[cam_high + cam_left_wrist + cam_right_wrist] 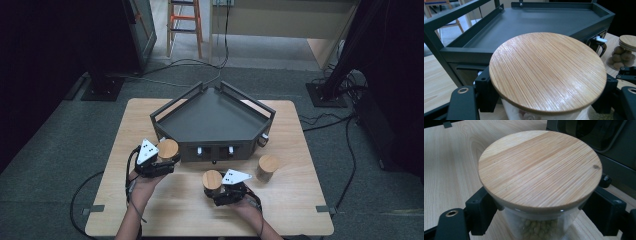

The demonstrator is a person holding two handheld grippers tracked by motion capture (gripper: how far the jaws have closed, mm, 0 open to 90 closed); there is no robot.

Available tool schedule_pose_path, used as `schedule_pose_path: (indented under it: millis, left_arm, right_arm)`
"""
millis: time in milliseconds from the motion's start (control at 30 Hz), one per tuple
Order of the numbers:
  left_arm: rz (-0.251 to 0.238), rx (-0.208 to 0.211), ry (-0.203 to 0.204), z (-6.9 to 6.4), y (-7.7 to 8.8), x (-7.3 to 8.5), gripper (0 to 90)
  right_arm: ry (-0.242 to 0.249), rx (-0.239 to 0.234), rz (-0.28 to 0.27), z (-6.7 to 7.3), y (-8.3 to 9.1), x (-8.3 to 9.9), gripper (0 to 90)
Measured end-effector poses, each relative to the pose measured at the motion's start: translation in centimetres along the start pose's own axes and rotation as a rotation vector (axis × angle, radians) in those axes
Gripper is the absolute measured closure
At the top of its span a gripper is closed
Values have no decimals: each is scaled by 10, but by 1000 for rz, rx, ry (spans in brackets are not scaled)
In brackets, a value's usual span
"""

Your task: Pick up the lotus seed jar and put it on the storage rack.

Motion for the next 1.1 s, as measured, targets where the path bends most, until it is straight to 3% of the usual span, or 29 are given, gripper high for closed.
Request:
schedule_pose_path:
  millis: [800,1100]
  left_arm:
    - [8,17,-56,8,-2,-23,251]
    - [3,21,-47,11,-3,-30,251]
  right_arm:
    - [3,2,0,1,0,0,180]
    - [2,2,0,0,0,0,181]
Point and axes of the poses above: each handheld gripper's, and its own axes: y roughly backward along the jaws, x roughly out of its underside, z roughly to its left, the point moved 7 cm from there along -y, roughly forward along the jaws, and after that the axes turned 15 degrees about -y, right-handed, at the moved point
